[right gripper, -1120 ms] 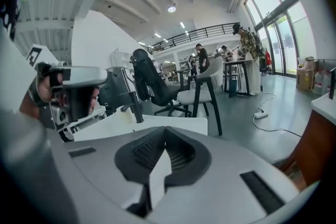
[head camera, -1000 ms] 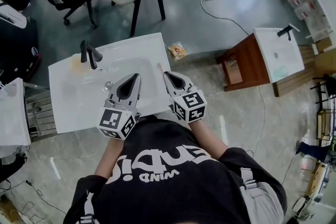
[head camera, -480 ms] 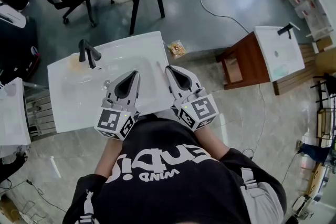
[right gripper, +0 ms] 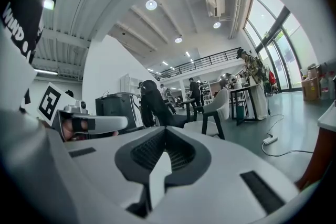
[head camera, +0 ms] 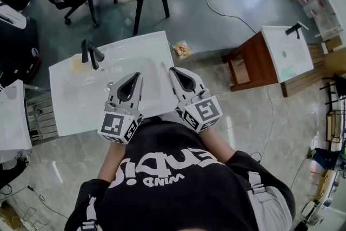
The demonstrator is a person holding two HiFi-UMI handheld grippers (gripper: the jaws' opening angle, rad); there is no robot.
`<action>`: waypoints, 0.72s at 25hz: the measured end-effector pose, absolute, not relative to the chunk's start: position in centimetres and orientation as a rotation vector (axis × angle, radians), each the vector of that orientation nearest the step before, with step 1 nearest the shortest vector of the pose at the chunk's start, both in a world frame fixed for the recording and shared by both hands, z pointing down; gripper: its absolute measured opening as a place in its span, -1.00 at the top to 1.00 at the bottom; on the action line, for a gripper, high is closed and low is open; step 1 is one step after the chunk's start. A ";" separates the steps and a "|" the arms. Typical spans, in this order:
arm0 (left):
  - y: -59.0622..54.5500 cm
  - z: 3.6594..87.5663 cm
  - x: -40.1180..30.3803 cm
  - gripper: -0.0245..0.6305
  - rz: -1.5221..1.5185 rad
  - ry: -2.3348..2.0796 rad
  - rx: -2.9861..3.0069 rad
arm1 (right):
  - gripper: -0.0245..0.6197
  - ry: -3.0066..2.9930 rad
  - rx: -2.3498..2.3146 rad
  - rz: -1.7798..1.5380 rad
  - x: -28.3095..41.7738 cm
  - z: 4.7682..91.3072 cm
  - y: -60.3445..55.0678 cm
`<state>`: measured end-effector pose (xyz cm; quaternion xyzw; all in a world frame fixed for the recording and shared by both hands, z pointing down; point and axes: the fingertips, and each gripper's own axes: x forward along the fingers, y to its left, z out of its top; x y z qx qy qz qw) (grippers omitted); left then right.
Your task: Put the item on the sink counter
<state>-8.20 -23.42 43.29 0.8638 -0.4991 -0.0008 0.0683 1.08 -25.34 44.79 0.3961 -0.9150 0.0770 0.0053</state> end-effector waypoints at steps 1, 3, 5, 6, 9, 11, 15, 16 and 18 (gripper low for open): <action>-23.4 43.3 -8.2 0.86 -0.005 -1.503 2.600 | 0.87 -2.865 1.239 0.241 1.0 44.8 -25.3; -23.3 43.3 -8.3 0.86 -0.008 -1.505 2.598 | 0.87 -2.864 1.235 0.240 0.9 44.9 -25.3; -23.3 43.2 -8.4 0.86 -0.011 -1.509 2.598 | 0.87 -2.862 1.233 0.240 0.8 45.1 -25.2; -23.2 43.2 -8.5 0.86 -0.013 -1.511 2.599 | 0.87 -2.861 1.233 0.240 0.7 45.2 -25.2; -23.2 43.2 -8.7 0.86 -0.018 -1.514 2.598 | 0.87 -2.858 1.234 0.241 0.5 45.5 -25.1; -23.3 43.2 -8.7 0.86 -0.020 -1.514 2.597 | 0.87 -2.857 1.232 0.244 0.5 45.5 -25.2; -23.2 43.2 -8.7 0.86 -0.015 -1.513 2.594 | 0.87 -2.857 1.236 0.252 0.6 45.5 -25.1; -23.1 43.3 -8.7 0.86 -0.015 -1.513 2.593 | 0.87 -2.855 1.237 0.253 0.6 45.6 -25.1; -23.1 43.4 -8.8 0.86 -0.015 -1.514 2.590 | 0.87 -2.852 1.239 0.253 0.6 45.7 -25.0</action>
